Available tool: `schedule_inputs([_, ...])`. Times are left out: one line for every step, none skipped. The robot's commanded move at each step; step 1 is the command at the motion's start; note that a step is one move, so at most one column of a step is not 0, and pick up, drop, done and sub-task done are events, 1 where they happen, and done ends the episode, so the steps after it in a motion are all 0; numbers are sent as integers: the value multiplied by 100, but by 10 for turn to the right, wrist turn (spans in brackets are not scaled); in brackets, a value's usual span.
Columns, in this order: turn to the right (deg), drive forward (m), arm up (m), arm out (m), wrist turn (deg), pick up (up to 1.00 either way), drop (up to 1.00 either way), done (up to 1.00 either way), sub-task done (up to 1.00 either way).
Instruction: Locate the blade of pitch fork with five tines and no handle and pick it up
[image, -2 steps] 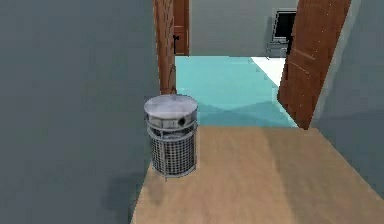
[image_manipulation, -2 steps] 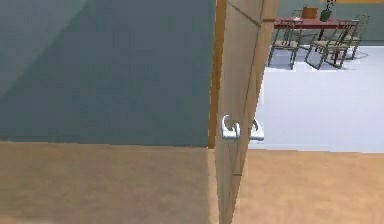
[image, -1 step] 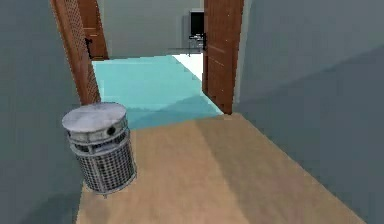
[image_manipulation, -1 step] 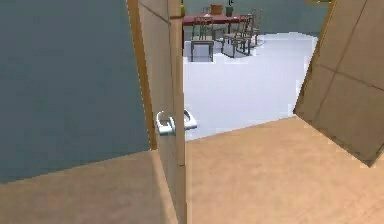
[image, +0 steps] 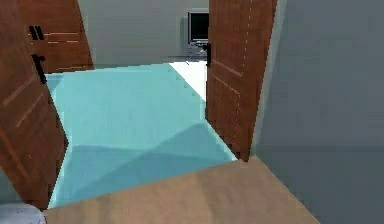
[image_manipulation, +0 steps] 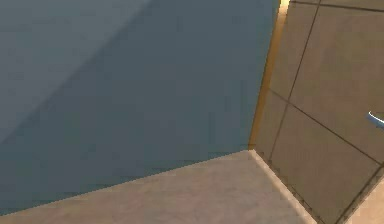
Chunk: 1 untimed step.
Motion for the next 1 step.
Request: schedule_inputs([30, 0, 0, 0, 0, 0, 0, 0, 0])
